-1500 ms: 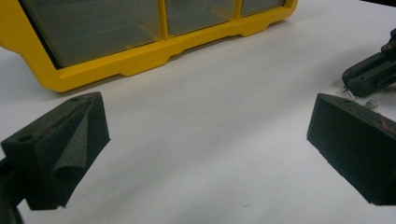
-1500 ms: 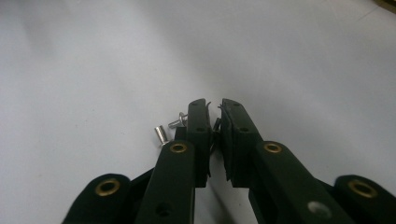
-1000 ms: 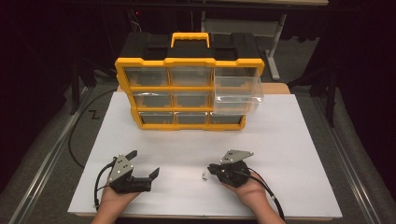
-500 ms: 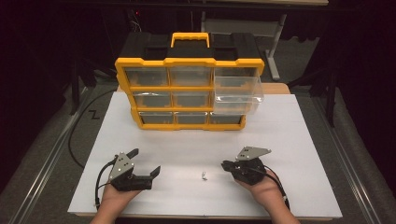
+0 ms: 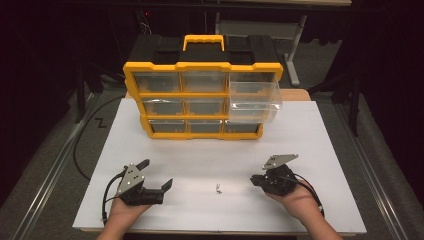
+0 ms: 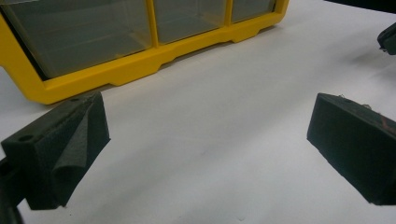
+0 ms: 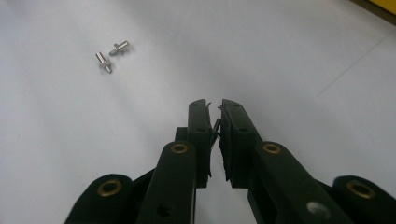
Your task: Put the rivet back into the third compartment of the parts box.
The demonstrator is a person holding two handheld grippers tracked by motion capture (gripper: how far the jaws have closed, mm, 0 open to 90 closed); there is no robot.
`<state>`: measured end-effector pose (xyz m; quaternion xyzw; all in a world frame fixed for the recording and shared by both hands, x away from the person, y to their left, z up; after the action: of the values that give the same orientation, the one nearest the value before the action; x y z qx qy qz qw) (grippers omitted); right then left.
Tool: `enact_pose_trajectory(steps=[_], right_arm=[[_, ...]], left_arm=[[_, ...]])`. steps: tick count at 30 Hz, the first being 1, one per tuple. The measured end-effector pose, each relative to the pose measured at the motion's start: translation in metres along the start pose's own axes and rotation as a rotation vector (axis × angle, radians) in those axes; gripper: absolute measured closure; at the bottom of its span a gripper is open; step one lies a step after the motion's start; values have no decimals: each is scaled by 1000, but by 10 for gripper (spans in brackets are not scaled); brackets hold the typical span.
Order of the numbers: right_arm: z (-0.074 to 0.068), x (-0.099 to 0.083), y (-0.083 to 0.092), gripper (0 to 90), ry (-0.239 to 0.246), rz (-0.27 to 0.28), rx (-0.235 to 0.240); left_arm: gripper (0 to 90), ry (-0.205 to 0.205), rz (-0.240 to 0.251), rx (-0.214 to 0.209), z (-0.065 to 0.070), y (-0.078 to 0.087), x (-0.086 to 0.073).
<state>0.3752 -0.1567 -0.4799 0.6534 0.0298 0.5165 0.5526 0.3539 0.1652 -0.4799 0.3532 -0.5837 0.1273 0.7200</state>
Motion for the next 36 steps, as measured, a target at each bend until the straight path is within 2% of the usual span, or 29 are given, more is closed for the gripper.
enact_pose_trajectory(steps=[8,9,15,19,25,33,36], right_arm=[[-1,-6,5,844,26,-77,40],[-3,-9,6,844,37,-110,58],[-5,-14,10,843,70,-168,83],[-4,-14,14,843,88,-209,111],[0,-10,20,844,93,-235,128],[6,-4,30,844,151,-285,148],[8,0,36,844,155,-290,155]], left_arm=[[4,-15,-6,-4,2,-2,-1],[4,-12,-7,-5,2,-2,-1],[4,4,-1,-8,2,-2,-1],[4,-2,8,-9,3,0,1],[4,-2,16,-12,4,1,1],[3,5,22,-13,2,3,2],[4,0,19,-19,3,2,2]])
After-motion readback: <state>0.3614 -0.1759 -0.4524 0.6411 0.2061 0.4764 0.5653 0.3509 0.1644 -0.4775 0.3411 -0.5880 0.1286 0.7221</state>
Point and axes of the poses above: each handheld gripper's, and its own axes: y roughly backward along the jaws, x roughly out of its top, z roughly to its right, the point moved 9 cm from there along -y, roughly forward along the jaws, and after that the axes turned 12 degrees about -x, right-handed, at the moved point
